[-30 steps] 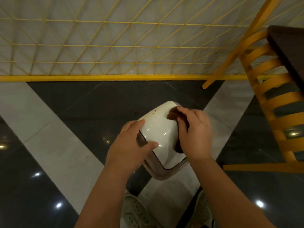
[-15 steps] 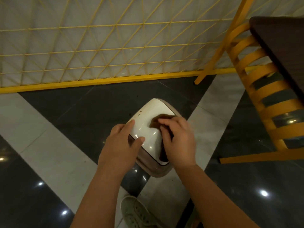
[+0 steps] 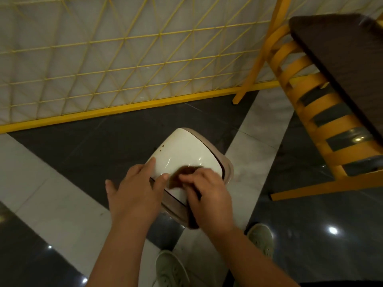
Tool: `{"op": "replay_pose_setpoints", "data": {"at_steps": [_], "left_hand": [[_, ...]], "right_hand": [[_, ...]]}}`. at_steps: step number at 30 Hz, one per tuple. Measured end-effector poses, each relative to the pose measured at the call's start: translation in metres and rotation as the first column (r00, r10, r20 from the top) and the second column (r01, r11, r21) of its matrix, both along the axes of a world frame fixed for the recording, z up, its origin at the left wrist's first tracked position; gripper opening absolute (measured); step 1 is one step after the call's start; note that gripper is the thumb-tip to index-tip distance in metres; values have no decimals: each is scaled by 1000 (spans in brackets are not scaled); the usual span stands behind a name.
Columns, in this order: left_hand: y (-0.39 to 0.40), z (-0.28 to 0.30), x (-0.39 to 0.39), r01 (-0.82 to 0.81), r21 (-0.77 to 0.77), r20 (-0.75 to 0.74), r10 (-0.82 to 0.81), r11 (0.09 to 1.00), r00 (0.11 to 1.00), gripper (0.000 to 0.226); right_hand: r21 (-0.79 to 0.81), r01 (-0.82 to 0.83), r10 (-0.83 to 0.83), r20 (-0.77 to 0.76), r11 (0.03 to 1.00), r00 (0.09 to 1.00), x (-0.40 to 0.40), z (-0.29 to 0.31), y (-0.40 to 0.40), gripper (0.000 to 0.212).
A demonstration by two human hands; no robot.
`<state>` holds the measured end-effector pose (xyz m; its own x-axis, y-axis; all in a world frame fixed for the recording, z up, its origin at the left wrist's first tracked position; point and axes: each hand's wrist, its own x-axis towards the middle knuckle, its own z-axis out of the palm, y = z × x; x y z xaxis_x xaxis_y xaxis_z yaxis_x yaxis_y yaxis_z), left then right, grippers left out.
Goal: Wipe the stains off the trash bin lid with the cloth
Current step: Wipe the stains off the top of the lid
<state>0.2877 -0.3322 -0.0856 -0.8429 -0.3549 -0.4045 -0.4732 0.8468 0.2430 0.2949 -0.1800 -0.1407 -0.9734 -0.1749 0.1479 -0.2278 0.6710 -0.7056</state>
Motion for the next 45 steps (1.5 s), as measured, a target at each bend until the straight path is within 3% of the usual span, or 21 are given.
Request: {"op": "replay_pose_setpoints", "data": {"at_steps": [4, 9, 11, 16, 24, 30, 32, 36, 41, 45], "left_hand": [[-1, -1, 3, 20, -31, -4, -20, 999, 1000, 58], [2, 0, 5, 21, -30, -9, -21, 999, 1000, 66], [3, 0, 4, 22, -36, -12, -23, 999, 1000, 67], [3, 0, 3, 17, -64, -21, -18, 998, 1000, 63], [4, -1, 2, -28, -30, -63, 26, 999, 998, 45], [2, 1, 1, -55, 15, -68, 56, 998, 996, 44], [3, 1, 2, -58, 21, -67, 59, 998, 996, 45], [6, -1, 2, -12, -26, -24, 11, 1000, 1000, 58], [7, 0, 1, 4, -76, -39, -7, 997, 999, 61], [6, 1, 3, -7, -60, -45, 4, 998, 999, 58]], "right_hand": [[53, -62, 62, 10, 997, 998, 26, -23, 27, 23], [14, 241, -241, 130, 970, 962, 5, -29, 43, 19], [-22, 209, -205, 120, 978, 971, -2, -17, 26, 19], [-39, -45, 46, 41, 998, 998, 31, -15, 9, 19], [-3, 210, -209, 110, 978, 972, 11, -25, 29, 18], [66, -136, 138, -23, 988, 990, 27, -18, 16, 23], [88, -101, 103, -14, 991, 995, 28, -30, 32, 22], [12, 153, -153, 76, 988, 985, 13, -23, 33, 19], [-23, -43, 43, 8, 999, 999, 13, 2, -12, 24], [-12, 100, -97, 134, 995, 986, 36, -14, 13, 22]]}}
